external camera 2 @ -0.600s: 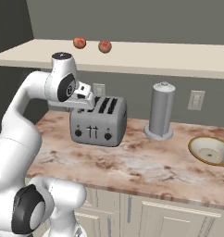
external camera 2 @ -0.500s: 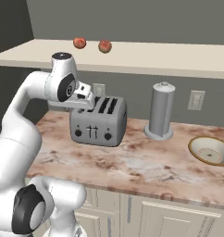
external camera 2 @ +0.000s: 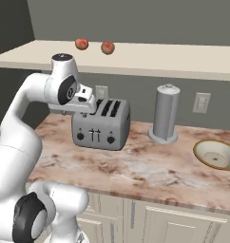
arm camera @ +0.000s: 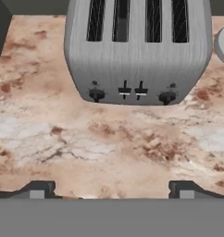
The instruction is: Pick the peachs from the cabinet and place them in one bowl. Pick the squash from the sink and place it in the other bowl.
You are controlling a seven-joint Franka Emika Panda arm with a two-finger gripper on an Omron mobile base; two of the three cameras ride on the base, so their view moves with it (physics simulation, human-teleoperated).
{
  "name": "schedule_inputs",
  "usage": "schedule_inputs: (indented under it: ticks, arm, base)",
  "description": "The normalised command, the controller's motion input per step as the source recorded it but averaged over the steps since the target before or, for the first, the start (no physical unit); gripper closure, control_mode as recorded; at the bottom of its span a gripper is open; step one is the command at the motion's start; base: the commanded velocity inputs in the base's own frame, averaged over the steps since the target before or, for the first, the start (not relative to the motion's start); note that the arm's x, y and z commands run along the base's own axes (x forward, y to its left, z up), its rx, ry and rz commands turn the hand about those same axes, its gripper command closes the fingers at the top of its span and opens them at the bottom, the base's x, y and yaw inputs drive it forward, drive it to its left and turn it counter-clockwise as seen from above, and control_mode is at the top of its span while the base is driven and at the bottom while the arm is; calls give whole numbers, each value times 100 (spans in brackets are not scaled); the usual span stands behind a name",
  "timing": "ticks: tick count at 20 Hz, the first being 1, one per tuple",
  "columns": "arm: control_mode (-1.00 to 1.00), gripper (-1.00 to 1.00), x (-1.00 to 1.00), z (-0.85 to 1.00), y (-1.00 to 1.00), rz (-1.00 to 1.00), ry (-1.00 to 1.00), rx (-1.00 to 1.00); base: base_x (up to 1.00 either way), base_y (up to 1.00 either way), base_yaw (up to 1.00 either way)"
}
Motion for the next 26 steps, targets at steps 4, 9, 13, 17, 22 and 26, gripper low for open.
schedule_inputs:
  ticks: [4, 9, 13, 17, 22, 26]
  arm:
    - [-100, -100, -98, 0, 11, -1, -11, 1]
    - [-100, -100, -100, 20, 0, 0, -20, 1]
    - [-100, -100, -74, 66, 0, 0, -29, 0]
    - [-100, -100, -28, 86, 0, 0, -43, 0]
    - [-100, -100, -22, 91, 0, 0, -31, 1]
    - [-100, -100, -16, 75, 0, 0, -19, 1]
  base:
    - [0, 0, 0]
    - [0, 0, 0]
    - [0, 0, 0]
    - [0, 0, 0]
    - [0, 0, 0]
    - [0, 0, 0]
